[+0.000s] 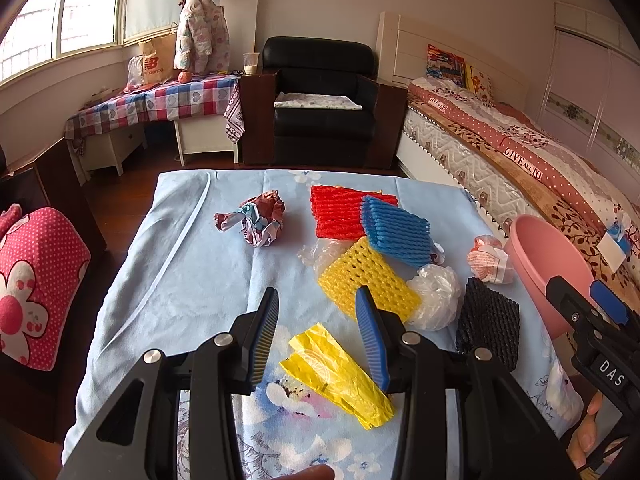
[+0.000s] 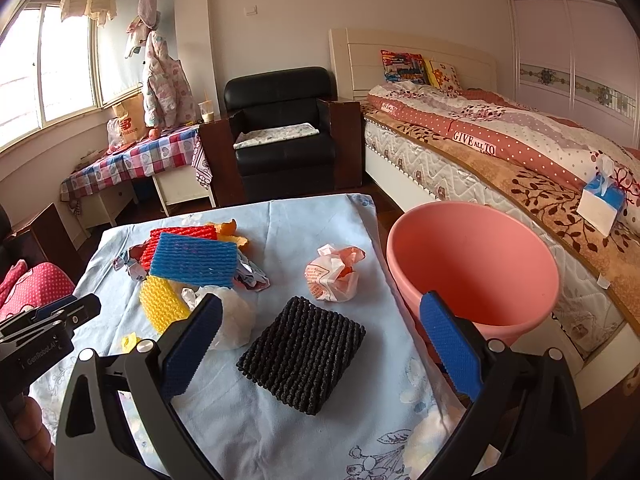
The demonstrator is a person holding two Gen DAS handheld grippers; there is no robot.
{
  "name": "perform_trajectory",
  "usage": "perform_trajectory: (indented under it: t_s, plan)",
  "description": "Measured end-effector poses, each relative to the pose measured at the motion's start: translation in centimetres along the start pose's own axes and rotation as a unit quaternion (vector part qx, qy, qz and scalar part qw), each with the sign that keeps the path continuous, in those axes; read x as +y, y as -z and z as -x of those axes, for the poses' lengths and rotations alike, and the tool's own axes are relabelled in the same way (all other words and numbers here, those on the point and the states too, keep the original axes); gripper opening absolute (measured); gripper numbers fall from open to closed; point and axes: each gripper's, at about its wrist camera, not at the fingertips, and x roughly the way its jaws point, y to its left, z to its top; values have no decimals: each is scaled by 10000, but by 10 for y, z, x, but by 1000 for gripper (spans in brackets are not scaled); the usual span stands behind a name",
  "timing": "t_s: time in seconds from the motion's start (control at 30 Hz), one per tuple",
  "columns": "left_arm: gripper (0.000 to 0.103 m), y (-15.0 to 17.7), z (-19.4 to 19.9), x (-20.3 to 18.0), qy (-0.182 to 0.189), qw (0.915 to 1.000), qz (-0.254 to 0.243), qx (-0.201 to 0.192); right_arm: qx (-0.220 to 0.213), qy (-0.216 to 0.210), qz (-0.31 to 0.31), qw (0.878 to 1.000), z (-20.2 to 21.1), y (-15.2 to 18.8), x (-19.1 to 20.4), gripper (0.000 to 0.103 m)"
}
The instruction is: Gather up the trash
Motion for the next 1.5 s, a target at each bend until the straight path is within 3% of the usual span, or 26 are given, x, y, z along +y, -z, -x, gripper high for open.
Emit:
perform_trajectory:
  t_s: [0.73, 1.2, 1.33, 1.5]
  plan:
    - [40, 0, 2, -2, 22, 10000, -12, -10, -9, 5, -25, 10000, 1, 1, -3, 99]
    - [40, -1, 14, 11, 223, 9996, 62, -161, -40, -156, -108, 9998, 1, 2, -12, 99]
    - [40, 4, 16, 19, 302, 9995, 93, -78, -31, -216, -63, 9997, 0, 3, -15, 99]
    - [40, 15, 9, 27, 521, 9979, 215, 310, 81, -365, -119, 9992, -3, 7, -20, 99]
